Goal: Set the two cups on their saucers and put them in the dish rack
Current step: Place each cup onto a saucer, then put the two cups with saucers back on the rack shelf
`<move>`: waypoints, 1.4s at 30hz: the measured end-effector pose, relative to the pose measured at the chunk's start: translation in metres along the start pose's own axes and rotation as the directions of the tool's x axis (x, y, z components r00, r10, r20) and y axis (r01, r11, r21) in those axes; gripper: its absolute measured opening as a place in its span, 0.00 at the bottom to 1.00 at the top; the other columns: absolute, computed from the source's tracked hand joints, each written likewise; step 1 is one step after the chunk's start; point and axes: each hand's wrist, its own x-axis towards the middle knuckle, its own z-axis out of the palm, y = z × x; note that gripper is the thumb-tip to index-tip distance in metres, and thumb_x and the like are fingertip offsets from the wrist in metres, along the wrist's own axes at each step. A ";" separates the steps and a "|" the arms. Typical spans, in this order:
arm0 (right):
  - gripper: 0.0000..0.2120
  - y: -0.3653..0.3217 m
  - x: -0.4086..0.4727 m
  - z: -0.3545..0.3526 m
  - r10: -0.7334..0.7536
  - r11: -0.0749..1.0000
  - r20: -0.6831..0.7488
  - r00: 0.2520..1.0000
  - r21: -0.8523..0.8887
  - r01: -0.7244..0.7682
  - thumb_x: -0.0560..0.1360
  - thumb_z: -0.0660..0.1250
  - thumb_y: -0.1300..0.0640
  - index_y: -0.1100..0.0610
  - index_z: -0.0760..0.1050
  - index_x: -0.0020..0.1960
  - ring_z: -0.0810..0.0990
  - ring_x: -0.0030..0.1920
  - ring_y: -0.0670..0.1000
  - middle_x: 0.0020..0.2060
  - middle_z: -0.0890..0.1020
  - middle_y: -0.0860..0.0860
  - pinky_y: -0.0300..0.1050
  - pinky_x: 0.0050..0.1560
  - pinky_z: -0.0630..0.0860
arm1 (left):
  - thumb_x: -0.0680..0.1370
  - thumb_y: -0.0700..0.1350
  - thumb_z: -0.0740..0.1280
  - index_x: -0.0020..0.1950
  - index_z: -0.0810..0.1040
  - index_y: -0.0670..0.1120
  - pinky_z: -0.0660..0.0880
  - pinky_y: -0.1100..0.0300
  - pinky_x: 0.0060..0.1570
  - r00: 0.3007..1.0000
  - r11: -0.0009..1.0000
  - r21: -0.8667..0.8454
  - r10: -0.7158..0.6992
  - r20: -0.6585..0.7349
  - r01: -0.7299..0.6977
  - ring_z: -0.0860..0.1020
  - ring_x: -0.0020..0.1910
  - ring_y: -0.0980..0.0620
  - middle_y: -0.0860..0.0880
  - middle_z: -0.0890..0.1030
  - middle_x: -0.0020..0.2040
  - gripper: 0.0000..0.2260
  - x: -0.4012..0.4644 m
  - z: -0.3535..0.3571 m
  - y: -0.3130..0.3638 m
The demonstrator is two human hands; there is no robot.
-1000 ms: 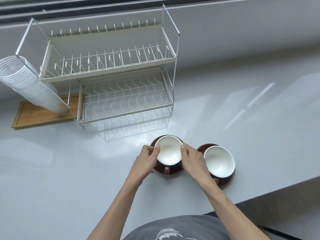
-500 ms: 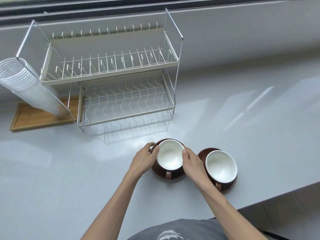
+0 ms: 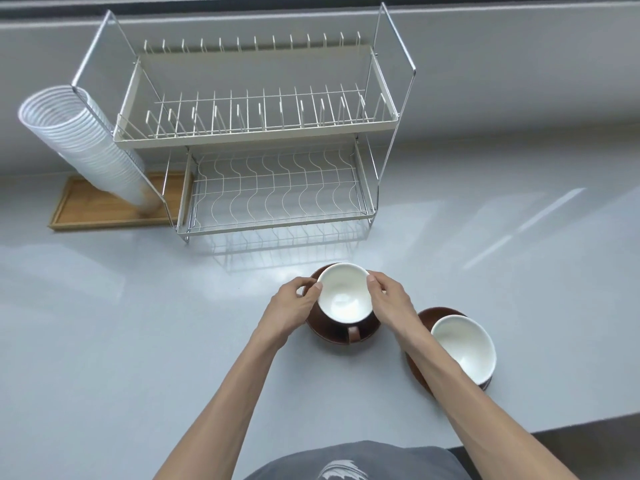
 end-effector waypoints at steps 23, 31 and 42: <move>0.13 -0.127 0.125 -0.009 -0.075 0.997 0.042 0.996 -0.025 0.076 0.77 0.51 0.52 0.54 0.66 0.36 0.67 0.39 0.54 0.32 0.69 0.49 0.48 0.43 0.67 | 0.80 0.54 0.64 0.59 0.78 0.50 0.80 0.51 0.55 0.989 0.995 0.012 0.101 -0.106 -0.100 0.82 0.42 0.46 0.46 0.83 0.45 0.12 0.070 -0.080 0.125; 0.18 -0.143 0.164 -0.005 -0.105 0.994 0.007 0.994 -0.027 0.105 0.81 0.51 0.55 0.52 0.61 0.32 0.65 0.33 0.50 0.29 0.66 0.47 0.45 0.33 0.60 | 0.80 0.55 0.64 0.58 0.78 0.47 0.79 0.49 0.57 0.980 0.994 -0.074 0.067 -0.186 -0.082 0.80 0.44 0.46 0.48 0.81 0.48 0.14 0.107 -0.082 0.148; 0.18 -0.152 0.200 0.000 -0.045 0.996 -0.106 0.993 -0.081 0.036 0.82 0.50 0.59 0.57 0.63 0.34 0.65 0.34 0.51 0.32 0.68 0.50 0.47 0.35 0.62 | 0.74 0.69 0.58 0.57 0.78 0.55 0.74 0.48 0.66 0.970 0.916 -0.378 0.040 -0.238 -0.131 0.80 0.61 0.45 0.45 0.81 0.62 0.23 0.132 -0.068 0.167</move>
